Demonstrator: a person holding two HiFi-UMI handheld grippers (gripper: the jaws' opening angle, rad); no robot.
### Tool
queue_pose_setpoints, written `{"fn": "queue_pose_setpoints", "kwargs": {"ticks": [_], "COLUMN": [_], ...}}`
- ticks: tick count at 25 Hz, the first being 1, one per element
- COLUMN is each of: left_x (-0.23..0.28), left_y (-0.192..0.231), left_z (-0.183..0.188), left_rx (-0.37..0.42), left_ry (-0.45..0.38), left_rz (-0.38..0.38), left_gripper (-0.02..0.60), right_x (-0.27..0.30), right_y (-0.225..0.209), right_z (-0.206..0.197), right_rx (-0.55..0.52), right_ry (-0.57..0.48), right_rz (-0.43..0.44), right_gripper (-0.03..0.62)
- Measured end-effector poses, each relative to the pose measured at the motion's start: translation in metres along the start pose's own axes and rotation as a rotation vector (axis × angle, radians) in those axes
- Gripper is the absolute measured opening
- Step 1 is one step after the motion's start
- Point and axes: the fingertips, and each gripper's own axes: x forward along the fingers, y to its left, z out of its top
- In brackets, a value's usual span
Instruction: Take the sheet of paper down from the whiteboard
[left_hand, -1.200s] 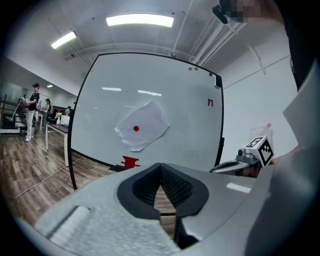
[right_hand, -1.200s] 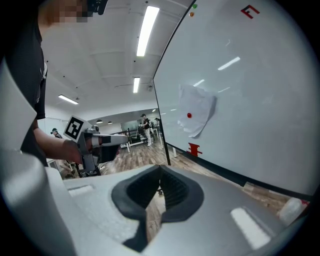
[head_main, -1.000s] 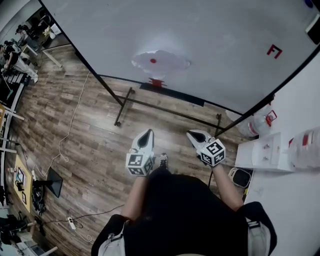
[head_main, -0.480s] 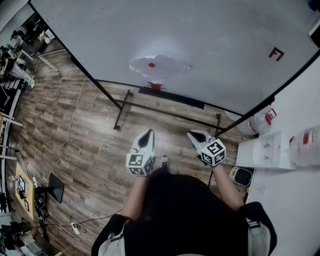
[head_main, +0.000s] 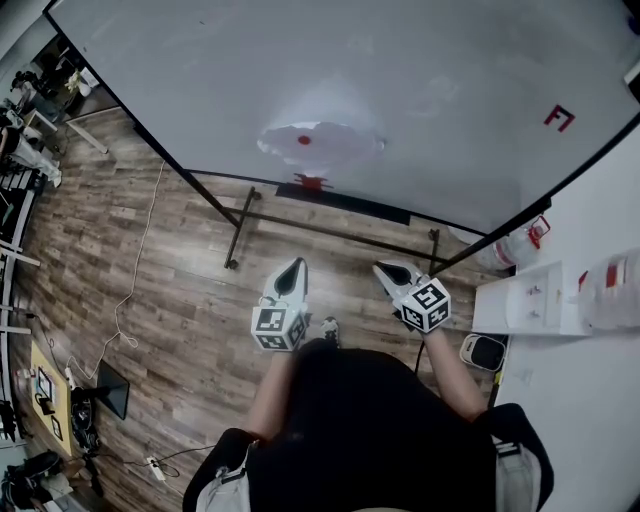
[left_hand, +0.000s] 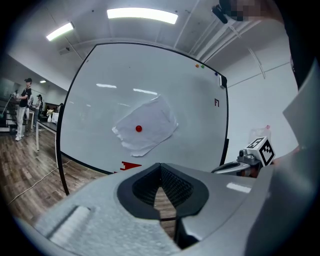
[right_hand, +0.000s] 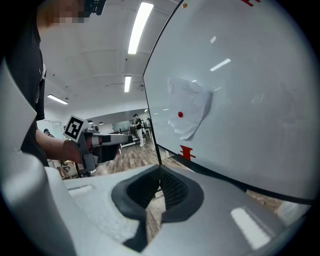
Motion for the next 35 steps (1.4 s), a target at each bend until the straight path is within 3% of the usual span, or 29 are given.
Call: {"fn": "queue_pose_setpoints", "kwargs": {"ticks": [27,35], "left_x": [0.06,0.061], "left_y": [0.073,0.098], "left_z": [0.013,0.004], "left_rx": [0.009,-0.022], "left_ry": [0.003,0.007], "left_rz": [-0.134,-0.131], "left_gripper": [0.011,0.011], "right_x": [0.069,0.085], "right_y": [-0.017,-0.009], "right_z": [0.015,0.015], "right_rx": [0.02,0.007], "right_ry": [0.016,0.038], "right_rz": [-0.121,-0.129], "right_gripper": [0.005,0.004]}}
